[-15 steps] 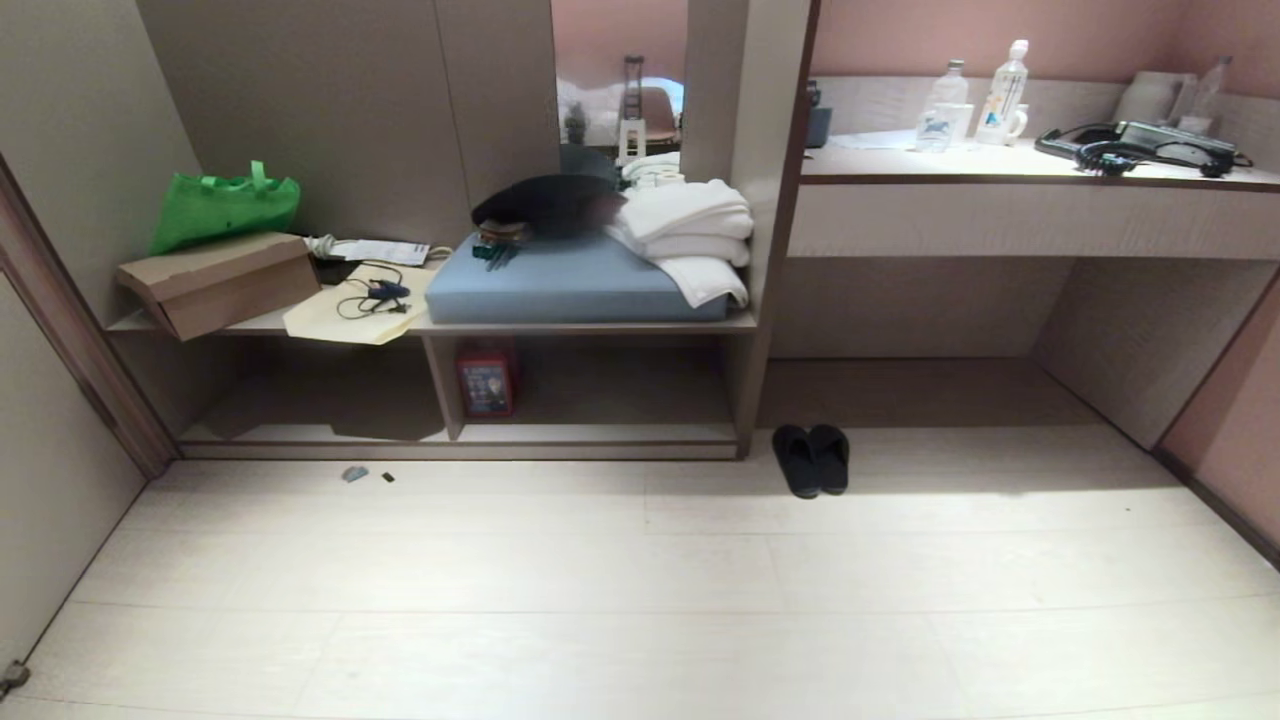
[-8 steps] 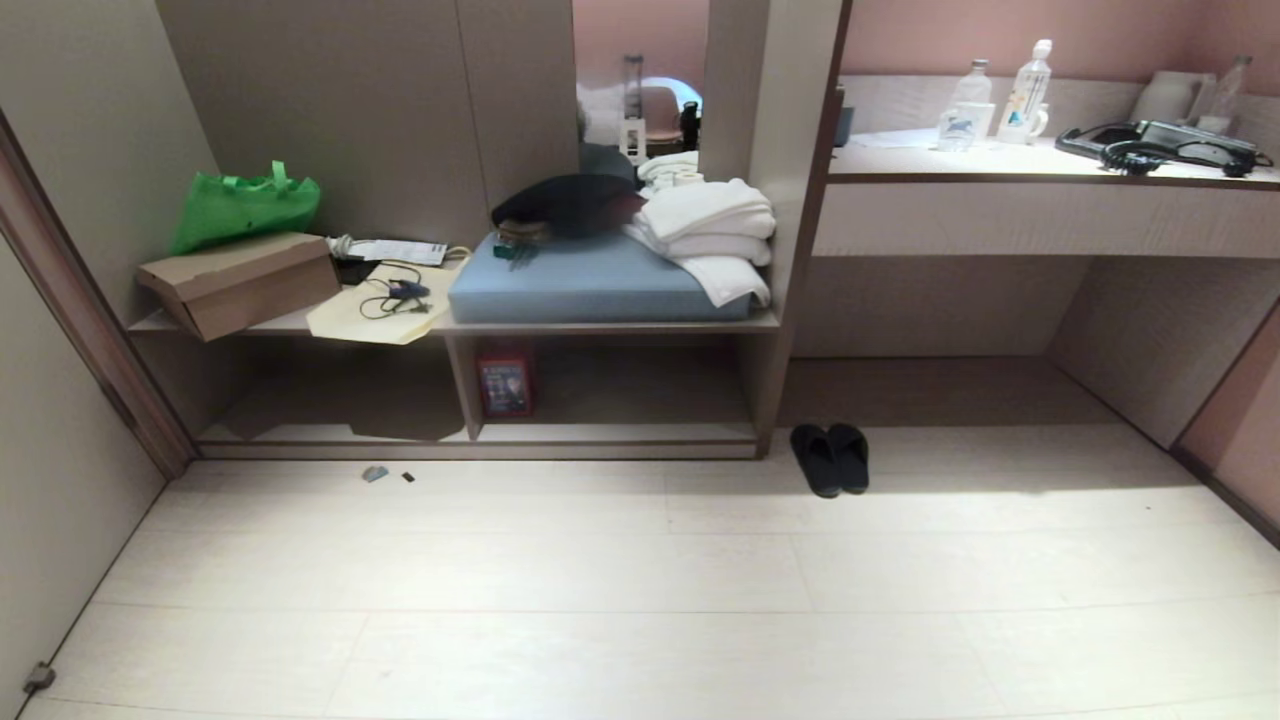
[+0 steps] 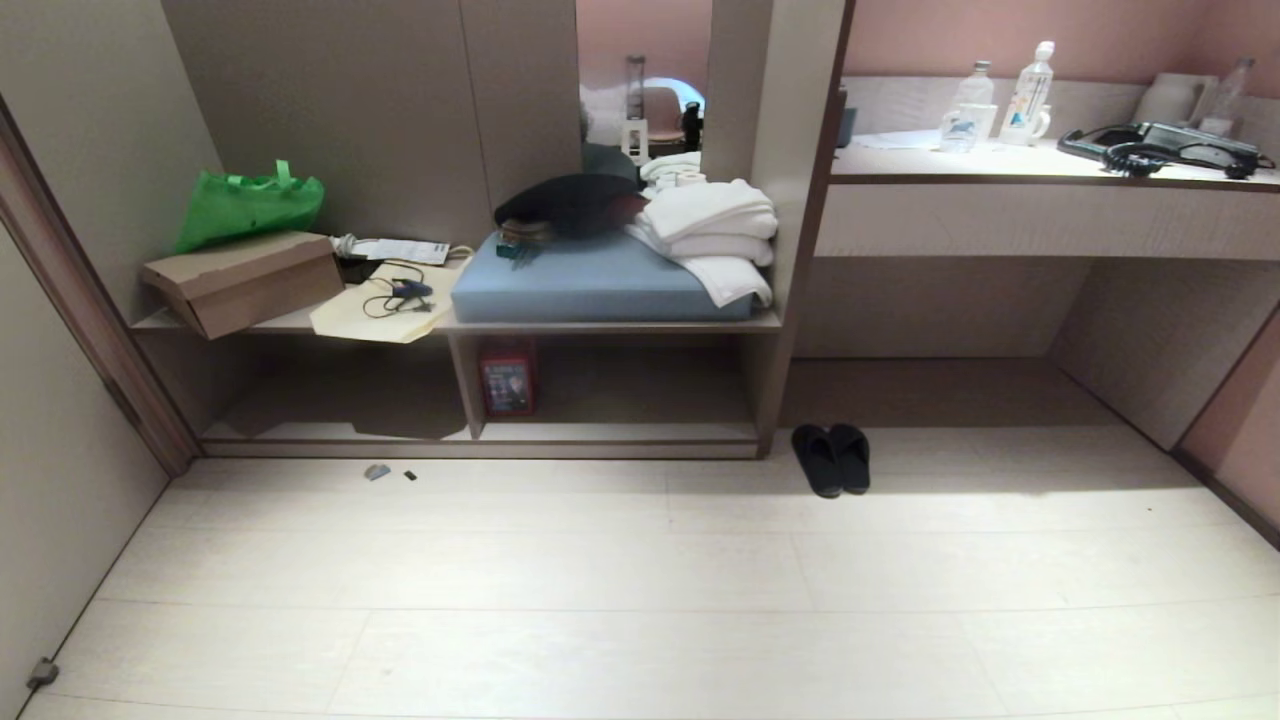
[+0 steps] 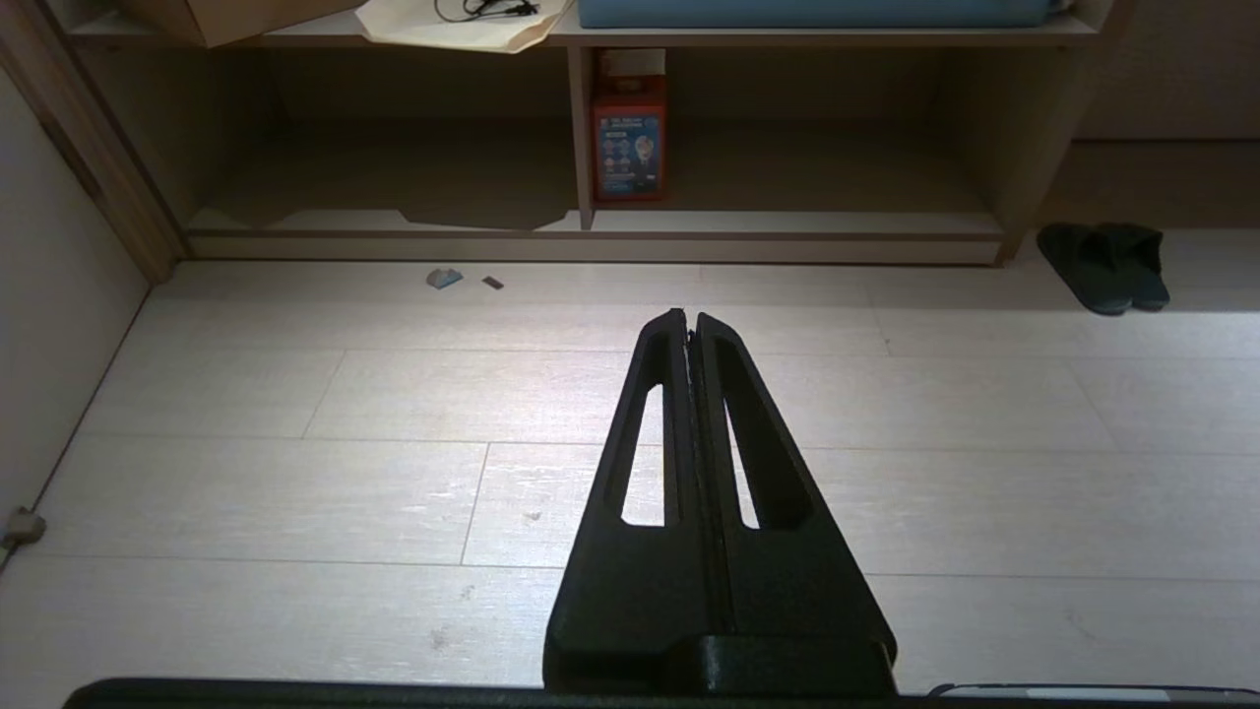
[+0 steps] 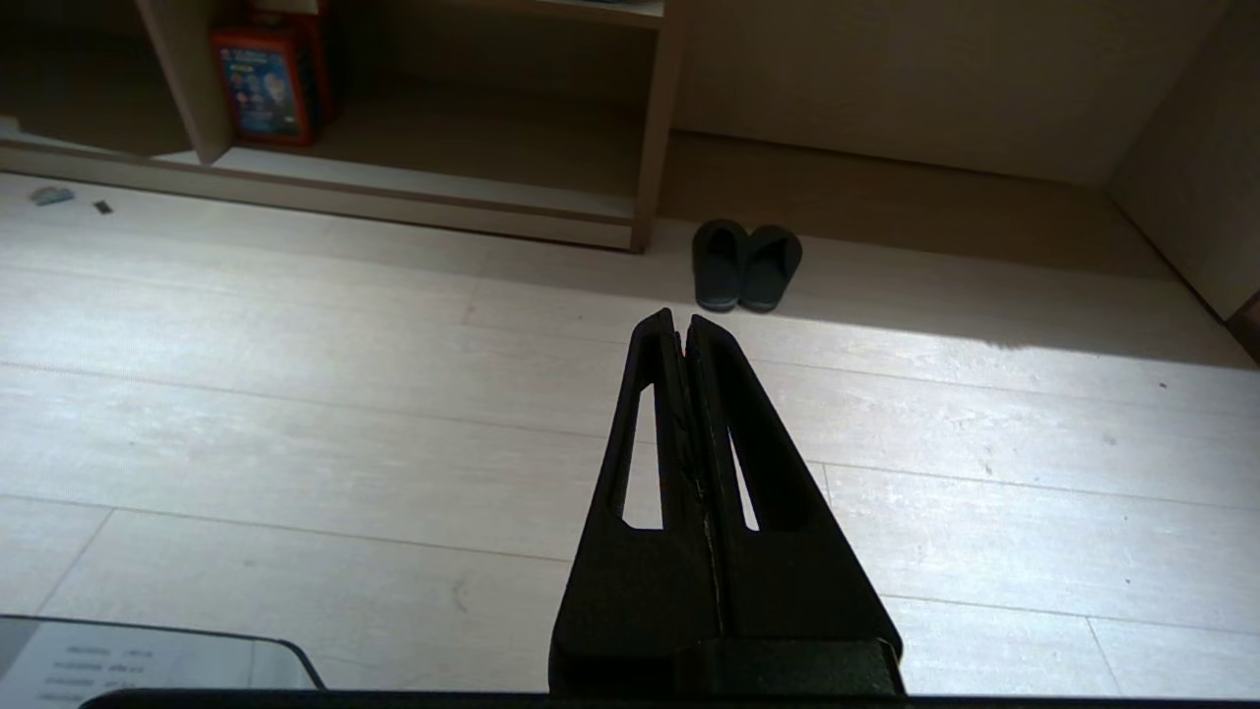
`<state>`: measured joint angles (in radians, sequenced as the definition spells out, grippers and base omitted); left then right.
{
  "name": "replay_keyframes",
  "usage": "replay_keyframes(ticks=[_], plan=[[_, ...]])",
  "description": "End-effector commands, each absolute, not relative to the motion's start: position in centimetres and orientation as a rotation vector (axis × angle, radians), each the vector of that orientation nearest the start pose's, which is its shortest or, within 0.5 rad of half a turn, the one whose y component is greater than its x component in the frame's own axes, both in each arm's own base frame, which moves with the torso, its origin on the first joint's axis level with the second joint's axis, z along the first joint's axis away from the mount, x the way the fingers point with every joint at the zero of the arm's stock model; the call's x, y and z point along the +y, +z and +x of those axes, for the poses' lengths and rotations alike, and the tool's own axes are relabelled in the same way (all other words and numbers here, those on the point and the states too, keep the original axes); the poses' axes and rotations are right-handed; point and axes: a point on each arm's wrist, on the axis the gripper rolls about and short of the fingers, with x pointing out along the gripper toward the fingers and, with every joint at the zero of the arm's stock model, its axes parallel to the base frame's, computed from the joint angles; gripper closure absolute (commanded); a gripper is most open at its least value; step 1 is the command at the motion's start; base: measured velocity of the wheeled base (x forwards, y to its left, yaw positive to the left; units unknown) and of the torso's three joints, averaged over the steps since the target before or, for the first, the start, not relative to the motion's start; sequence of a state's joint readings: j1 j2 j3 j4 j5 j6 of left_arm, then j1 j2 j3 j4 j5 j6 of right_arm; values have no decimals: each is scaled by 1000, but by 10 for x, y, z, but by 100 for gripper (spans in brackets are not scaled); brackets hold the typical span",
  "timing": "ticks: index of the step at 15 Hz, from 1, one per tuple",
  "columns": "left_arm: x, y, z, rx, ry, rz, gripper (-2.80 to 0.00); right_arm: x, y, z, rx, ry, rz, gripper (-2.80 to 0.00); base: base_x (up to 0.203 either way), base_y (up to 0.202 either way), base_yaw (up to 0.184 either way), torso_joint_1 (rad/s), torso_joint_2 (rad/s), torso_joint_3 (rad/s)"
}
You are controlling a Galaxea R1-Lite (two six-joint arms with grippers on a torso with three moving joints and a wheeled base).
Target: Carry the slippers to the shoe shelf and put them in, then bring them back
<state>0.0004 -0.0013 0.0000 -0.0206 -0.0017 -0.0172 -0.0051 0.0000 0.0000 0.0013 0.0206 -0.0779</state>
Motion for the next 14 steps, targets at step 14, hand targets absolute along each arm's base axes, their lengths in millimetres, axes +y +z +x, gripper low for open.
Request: replay_keyframes(ticks=[14], plan=[[0, 75, -22, -12, -2, -21, 0, 1, 75, -23, 3, 14, -47, 0, 0, 0, 0, 0, 0, 0]])
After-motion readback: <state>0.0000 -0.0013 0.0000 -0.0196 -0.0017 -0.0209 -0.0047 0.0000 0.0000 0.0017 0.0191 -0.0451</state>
